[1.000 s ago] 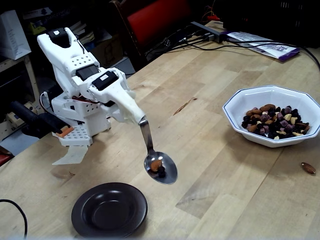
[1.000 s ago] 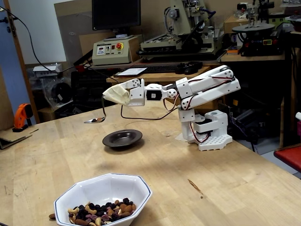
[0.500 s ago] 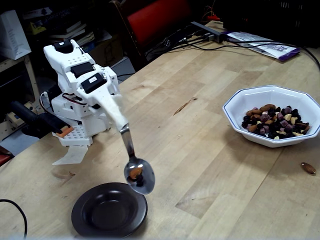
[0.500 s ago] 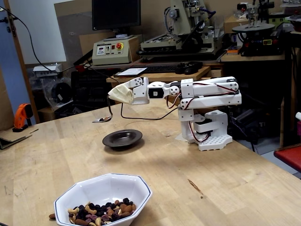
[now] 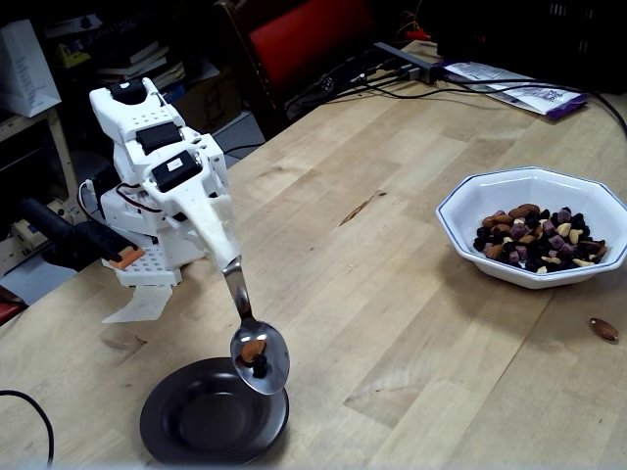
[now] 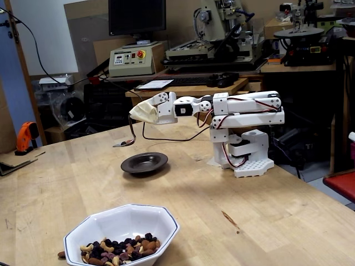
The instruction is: Use spoon to transfer food from the white bowl to brown plate
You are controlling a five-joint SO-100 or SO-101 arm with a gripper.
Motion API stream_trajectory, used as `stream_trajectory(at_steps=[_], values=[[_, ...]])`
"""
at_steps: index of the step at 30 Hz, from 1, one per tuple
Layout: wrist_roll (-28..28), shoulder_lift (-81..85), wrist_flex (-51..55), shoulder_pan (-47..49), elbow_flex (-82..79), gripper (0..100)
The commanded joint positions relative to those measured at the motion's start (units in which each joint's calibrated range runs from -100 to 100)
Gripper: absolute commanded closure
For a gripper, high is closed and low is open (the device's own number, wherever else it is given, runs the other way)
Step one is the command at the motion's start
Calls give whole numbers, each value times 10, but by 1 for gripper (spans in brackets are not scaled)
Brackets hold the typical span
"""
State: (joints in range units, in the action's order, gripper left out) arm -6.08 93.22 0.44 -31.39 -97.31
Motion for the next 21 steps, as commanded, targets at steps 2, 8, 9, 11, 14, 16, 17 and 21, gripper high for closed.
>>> stream_trajectory(at_steps=[2, 8, 9, 11, 14, 16, 17, 21], values=[[-1, 5, -1, -5, 2, 96], [-1, 2, 0, -6, 2, 96], [-1, 1, 0, -6, 2, 96], [-1, 1, 0, -6, 2, 96], [-1, 1, 0, -6, 2, 96], [-1, 1, 0, -6, 2, 96], [-1, 1, 0, -6, 2, 96], [-1, 1, 0, -6, 2, 96]])
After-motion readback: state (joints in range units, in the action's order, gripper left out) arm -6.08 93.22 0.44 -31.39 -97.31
